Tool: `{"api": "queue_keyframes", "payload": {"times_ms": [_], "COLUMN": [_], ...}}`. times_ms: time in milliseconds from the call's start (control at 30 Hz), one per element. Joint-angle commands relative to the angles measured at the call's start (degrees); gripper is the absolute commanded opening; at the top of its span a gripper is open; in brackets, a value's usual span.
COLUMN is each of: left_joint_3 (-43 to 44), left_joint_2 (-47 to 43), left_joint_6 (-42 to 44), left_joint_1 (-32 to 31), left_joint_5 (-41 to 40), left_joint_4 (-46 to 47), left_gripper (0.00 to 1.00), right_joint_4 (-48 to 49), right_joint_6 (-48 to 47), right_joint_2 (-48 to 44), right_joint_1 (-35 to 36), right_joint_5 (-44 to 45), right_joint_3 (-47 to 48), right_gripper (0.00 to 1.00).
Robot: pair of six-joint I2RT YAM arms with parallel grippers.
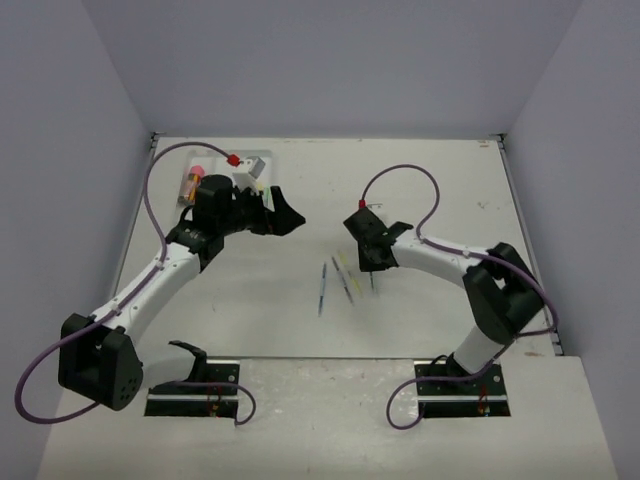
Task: Sort the stationery into containers
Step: Pick up the pen from the center of the board, then place the pen in the storage box.
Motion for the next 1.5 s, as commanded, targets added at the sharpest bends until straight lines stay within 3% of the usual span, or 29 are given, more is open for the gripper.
{"api": "queue_keyframes", "payload": {"times_ms": [0, 67, 133, 233, 400, 433, 533, 600, 767, 833, 867, 900, 933, 1000, 1033, 1067, 1133, 1267, 1467], "left_joint_3": [-6.89, -8.0, -8.13, -7.36, -6.32, -6.26, -5.99, -5.85, -5.18, -1.01, 4.65, 8.41, 12.69, 27.7, 33.38, 37.42, 44.22, 57.35, 63.4], "left_joint_2": [4.97, 7.54, 8.96, 9.73, 9.67, 9.88, 10.59, 10.98, 10.55, 10.35, 10.72, 12.02, 12.62, 18.47, 22.17, 25.29, 31.37, 43.48, 52.11], "left_joint_6": [-17.13, -20.6, -23.0, -23.79, -21.96, -22.04, -22.38, -22.38, -18.81, -11.29, -8.02, -2.36, 2.08, 7.39, 9.33, 10.1, 11.73, 12.19, 16.23], "left_joint_1": [-5.48, -8.76, -11.17, -12.79, -13.21, -13.31, -13.75, -13.85, -13.85, -12.84, -12.13, -10.95, -9.96, -6.61, -4.08, -0.03, 5.33, 10.93, 13.26], "left_joint_5": [27.97, 31.63, 32.02, 30.65, 27.11, 27.15, 27.74, 28.31, 29.33, 24.75, 16.7, 10.63, 2.76, -26.91, -36.73, -41.62, -45.97, -48.59, -46.47], "left_joint_4": [41.02, 49.39, 56.85, 60.57, 57.69, 57.63, 57.48, 56.8, 50.22, 35.13, 27.11, 12.88, 1.24, -19.46, -24.37, -29.35, -34.65, -35.95, -32.91], "left_gripper": [1.0, 1.0, 1.0, 0.96, 0.75, 0.67, 0.22, 0.0, 0.0, 0.0, 0.0, 0.0, 0.0, 0.0, 0.0, 0.0, 0.0, 0.0, 0.0], "right_joint_4": [21.41, 38.36, 44.81, 43.22, 44.02, 43.8, 42.82, 42.71, 42.65, 40.28, 36.48, 34.16, 31.78, 22.15, 19.17, 18.12, 18.23, 19.0, 18.88], "right_joint_6": [-5.55, -5.57, -4.65, -4.97, -4.18, -4.06, -3.94, -3.17, -1.12, -1.24, -1.55, -1.78, -1.97, -0.42, 0.75, 1.19, 0.87, -0.74, -1.86], "right_joint_2": [-25.05, -36.46, -42.42, -42.85, -43.82, -43.94, -43.83, -44.03, -43.37, -43.02, -43.15, -43.29, -43.56, -44.96, -45.77, -47.0, -50.2, -52.24, -49.25], "right_joint_1": [-0.19, -0.37, -0.39, -0.39, -0.33, -0.31, -0.39, -0.42, -0.73, -0.74, -0.74, -0.74, -0.74, -0.79, -0.83, -0.83, -0.83, -0.92, -0.92], "right_joint_5": [-22.76, -38.67, -43.94, -45.16, -46.37, -46.31, -45.22, -42.36, -39.53, -36.59, -34.54, -29.6, -24.65, -10.36, -6.62, -3.51, -3.19, -4.98, -11.79], "right_joint_3": [-11.7, -21.62, -25.95, -24.8, -24.36, -24.02, -22.71, -22.52, -21.8, -21.19, -20.27, -19.58, -19.32, -18.23, -18.07, -18.22, -19.39, -20.02, -20.55], "right_gripper": [0.0, 0.0, 0.0, 0.0, 0.0, 0.0, 0.0, 0.0, 0.0, 0.57, 0.72, 0.86, 0.92, 0.93, 0.94, 0.95, 0.98, 0.99, 0.98]}}
